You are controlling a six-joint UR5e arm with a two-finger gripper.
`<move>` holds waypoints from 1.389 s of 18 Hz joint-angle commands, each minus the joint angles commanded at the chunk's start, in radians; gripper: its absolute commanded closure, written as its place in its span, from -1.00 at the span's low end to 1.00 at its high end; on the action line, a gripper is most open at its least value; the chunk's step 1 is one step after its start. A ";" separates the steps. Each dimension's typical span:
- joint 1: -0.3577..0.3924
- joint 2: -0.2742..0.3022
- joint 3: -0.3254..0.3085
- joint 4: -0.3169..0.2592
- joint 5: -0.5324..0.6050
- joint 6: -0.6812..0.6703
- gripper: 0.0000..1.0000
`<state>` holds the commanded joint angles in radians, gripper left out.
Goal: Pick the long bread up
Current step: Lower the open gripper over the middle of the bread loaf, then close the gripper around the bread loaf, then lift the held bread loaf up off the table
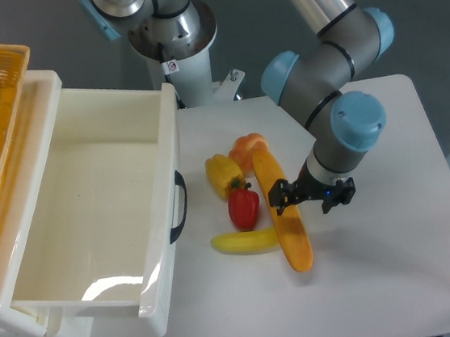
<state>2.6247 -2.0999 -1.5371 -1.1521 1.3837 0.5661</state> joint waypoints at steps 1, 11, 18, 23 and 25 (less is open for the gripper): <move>-0.003 -0.011 0.003 0.008 0.002 0.000 -1.00; -0.017 -0.035 0.009 0.026 0.006 0.011 -0.92; -0.022 -0.054 0.026 0.026 0.031 0.040 0.34; -0.025 -0.057 0.054 0.026 0.078 0.079 0.68; -0.026 -0.051 0.054 0.023 0.092 0.156 0.68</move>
<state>2.5986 -2.1507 -1.4834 -1.1290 1.4757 0.7222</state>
